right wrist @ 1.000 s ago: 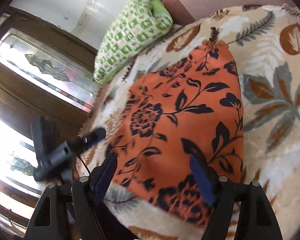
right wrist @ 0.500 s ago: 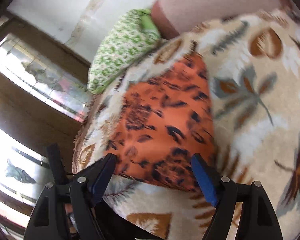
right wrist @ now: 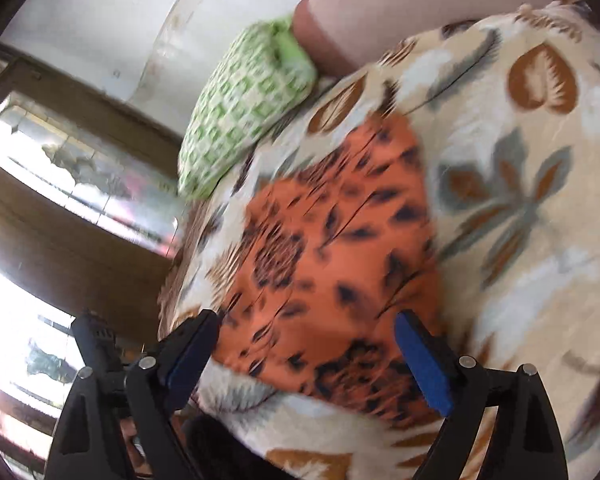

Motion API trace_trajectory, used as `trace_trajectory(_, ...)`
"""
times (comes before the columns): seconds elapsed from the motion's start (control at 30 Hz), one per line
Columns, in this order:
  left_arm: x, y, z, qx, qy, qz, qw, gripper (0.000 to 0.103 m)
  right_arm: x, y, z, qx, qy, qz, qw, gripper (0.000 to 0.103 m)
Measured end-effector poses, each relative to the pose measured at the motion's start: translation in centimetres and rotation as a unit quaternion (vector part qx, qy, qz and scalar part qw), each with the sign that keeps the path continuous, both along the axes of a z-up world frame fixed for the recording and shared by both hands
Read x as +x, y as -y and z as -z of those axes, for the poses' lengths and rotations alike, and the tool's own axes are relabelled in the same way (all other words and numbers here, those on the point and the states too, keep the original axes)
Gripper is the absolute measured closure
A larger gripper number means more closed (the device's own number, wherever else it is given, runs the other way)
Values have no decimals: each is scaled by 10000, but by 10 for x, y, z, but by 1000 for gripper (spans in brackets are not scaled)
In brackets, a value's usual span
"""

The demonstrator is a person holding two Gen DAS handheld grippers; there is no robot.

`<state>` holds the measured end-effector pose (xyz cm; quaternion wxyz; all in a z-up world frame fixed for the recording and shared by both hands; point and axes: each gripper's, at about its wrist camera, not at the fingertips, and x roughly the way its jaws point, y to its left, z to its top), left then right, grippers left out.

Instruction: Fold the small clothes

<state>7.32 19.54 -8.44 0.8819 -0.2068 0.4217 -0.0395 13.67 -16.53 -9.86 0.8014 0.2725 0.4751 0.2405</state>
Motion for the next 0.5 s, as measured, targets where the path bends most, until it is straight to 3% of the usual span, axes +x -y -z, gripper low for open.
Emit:
trace_trajectory(0.17,44,6,23,-47,-200,333,9992,18,42,17,39,297,-490,187,9982,12)
trace_trajectory(0.23,59,14,47,15,-551,527,9971,18,58,9,54,514,-639,59,9966,12)
trace_trajectory(0.27,65,17,62,-7,-846,634,9944,23,64,5,61,527,-707,28,9961,12)
trace_trajectory(0.3,66,19,69,20,-842,617,9945,25,71,-2,72,475,-836,-8,9954,12)
trace_trajectory(0.33,65,22,67,63,-698,673,9953,42,75,-8,80,377,-930,-64,9949,20)
trace_trajectory(0.37,66,26,64,-147,-712,912,9932,65,78,-16,80,92,-833,-158,9964,30)
trace_trajectory(0.4,66,28,61,-145,-744,886,9932,66,79,-24,78,-82,-805,-328,9962,46)
trace_trajectory(0.5,67,37,54,194,-695,952,9928,72,78,-33,63,-482,-586,-546,9956,60)
